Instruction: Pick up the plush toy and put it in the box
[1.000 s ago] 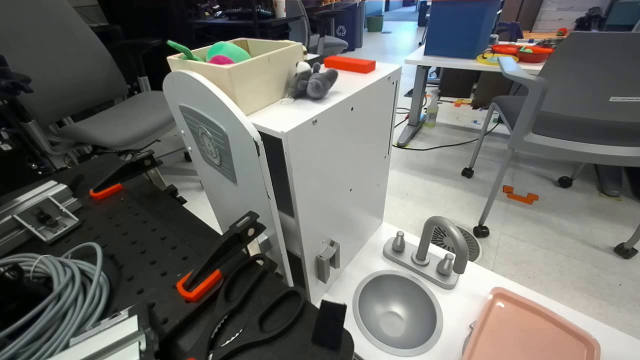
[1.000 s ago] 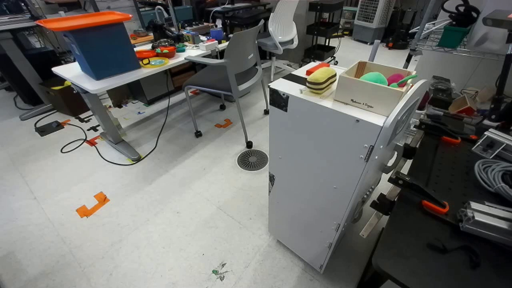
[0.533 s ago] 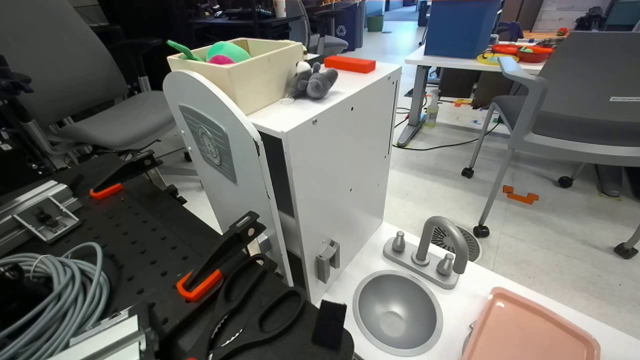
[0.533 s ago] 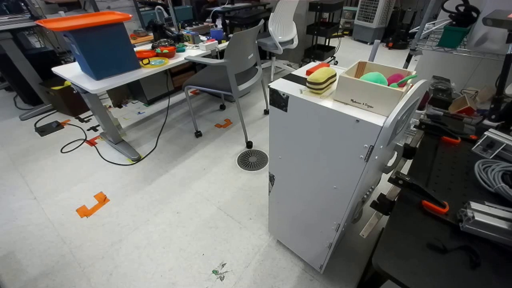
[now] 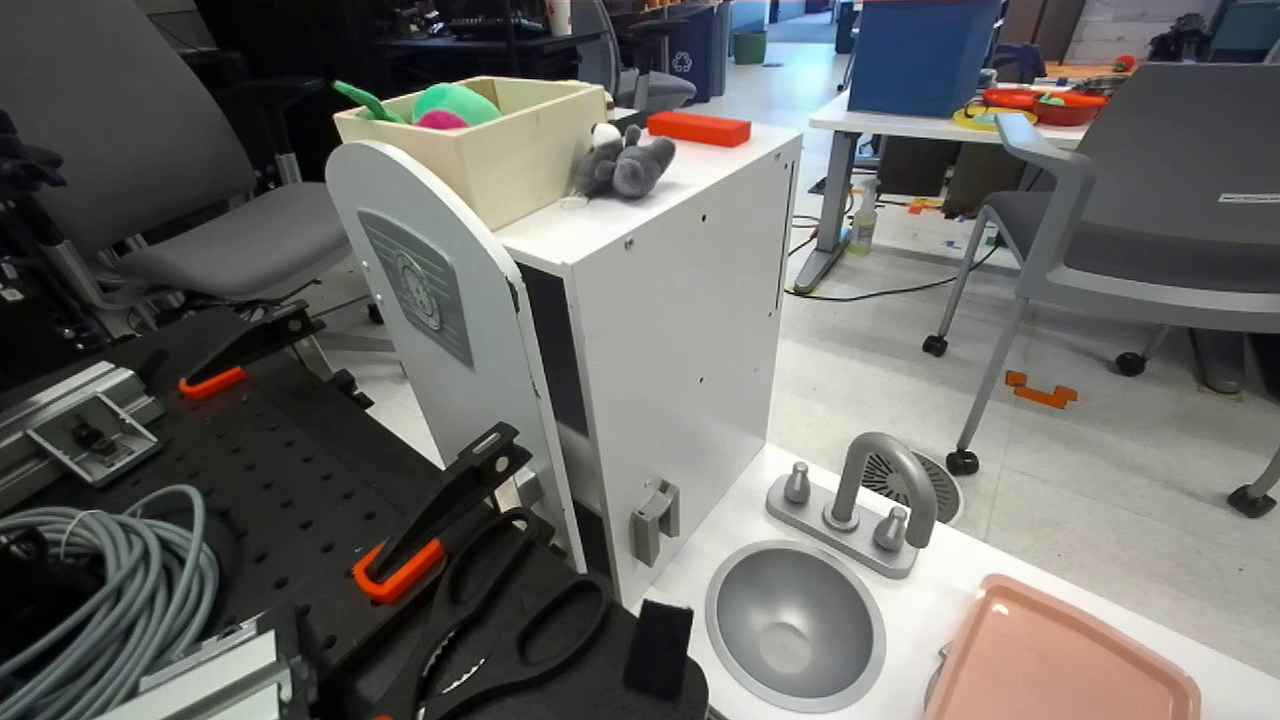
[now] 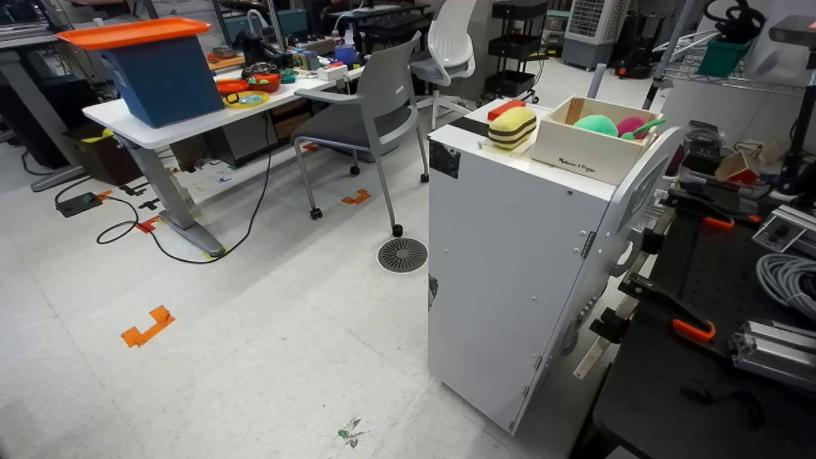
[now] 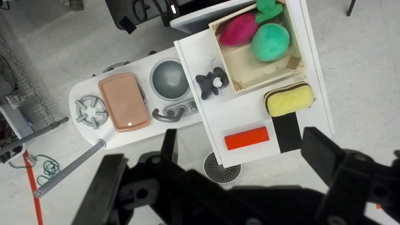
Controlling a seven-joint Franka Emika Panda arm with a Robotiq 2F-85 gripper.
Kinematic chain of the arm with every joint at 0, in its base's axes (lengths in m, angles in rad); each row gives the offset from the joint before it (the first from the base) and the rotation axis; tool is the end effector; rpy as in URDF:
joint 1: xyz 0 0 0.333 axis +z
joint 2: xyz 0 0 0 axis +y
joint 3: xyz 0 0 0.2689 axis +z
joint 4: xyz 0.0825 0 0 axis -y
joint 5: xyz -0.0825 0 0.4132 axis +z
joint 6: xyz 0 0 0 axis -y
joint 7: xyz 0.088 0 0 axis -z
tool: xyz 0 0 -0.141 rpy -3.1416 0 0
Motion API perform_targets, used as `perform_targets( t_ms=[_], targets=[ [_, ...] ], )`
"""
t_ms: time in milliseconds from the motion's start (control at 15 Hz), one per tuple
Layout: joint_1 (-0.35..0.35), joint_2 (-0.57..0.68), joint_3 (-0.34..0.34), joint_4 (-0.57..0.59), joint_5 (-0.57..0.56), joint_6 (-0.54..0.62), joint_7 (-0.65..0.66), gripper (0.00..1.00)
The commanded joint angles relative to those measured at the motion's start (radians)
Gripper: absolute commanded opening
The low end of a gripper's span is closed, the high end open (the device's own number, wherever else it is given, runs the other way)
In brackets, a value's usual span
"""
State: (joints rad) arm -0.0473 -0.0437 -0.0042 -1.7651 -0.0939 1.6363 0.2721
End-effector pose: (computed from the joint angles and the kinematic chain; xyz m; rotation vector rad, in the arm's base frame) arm 0.5660 -0.0419 0.4774 3.0003 -0.4741 -0.1129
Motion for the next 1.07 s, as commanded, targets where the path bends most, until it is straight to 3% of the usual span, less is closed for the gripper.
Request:
perform_targets(
  t_ms=[0, 867, 1000],
  targets=[
    [0.012, 0.028, -0.001, 0.023, 0.004, -0.002, 0.035, 1.00],
    [0.089, 0.110, 0.034, -0.020, -0.120, 0.078, 0.114, 1.00],
    [0.101, 0.128, 0.033, -0.013, -0.158, 0.080, 0.185, 1.00]
  ],
)
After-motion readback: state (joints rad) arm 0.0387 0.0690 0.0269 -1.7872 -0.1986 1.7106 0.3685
